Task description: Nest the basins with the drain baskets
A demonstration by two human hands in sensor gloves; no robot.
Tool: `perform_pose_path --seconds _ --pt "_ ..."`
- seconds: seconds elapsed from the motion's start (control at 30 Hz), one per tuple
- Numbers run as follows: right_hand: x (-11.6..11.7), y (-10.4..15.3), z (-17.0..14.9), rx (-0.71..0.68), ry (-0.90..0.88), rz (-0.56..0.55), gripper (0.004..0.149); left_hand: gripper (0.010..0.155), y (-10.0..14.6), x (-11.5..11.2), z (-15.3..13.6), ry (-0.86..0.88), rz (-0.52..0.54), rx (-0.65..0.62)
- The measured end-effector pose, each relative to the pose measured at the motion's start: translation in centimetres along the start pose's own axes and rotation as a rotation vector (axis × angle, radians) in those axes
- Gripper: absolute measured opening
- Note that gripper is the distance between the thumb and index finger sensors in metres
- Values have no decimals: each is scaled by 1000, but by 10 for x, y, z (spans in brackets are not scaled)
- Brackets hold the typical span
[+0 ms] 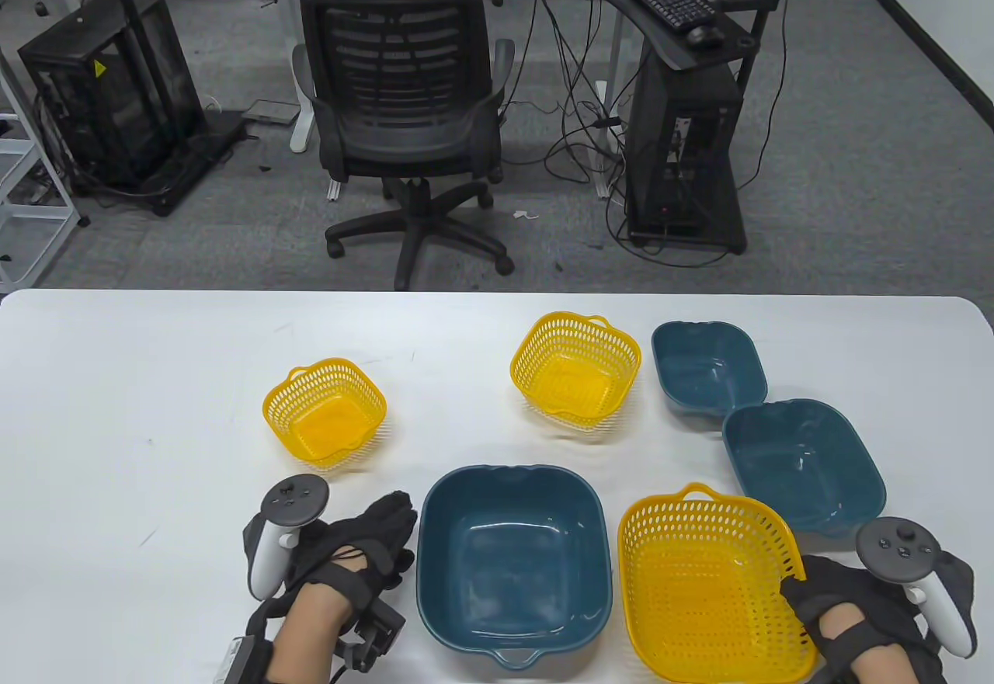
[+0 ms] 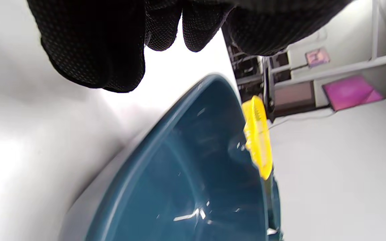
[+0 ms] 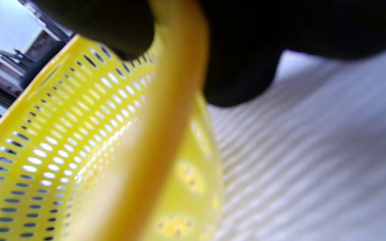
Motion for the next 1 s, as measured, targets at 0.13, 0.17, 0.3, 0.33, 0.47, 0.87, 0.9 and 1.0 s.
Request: perform_pose_path --seconds 0.13,0.17,0.3,0.33,0.47,0.87,0.9,1.0 --pt "-23 24 16 -91 -59 -79 53 68 9 25 -2 86 41 -24" --pt "-27 28 21 -118 -80 -95 55 68 11 29 -2 100 47 -27" --pt "-30 48 67 -264 -169 -90 65 68 17 44 -6 155 67 -37" --pt "-24 53 85 -297 -165 -81 72 68 17 47 -7 172 73 -40" --pt "3 65 146 -391 -104 -103 74 68 18 55 -11 204 71 -38" --pt "110 54 214 -355 175 -137 59 68 28 88 -24 295 128 -50" --pt "114 53 214 -342 201 -146 59 68 29 92 -25 305 140 -49" --pt "122 52 214 -320 259 -181 59 68 31 98 -29 320 162 -43"
Point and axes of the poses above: the tracker on the back of each hand, its own z axis roughly to the thumb side, its own y axis roughly from the fingertips to the wrist, x = y × z, the point moved 5 cm from there along -y, roughly from the wrist to the fingertips, and after that the axes turned 13 degrees about x, right-handed, at the moved point
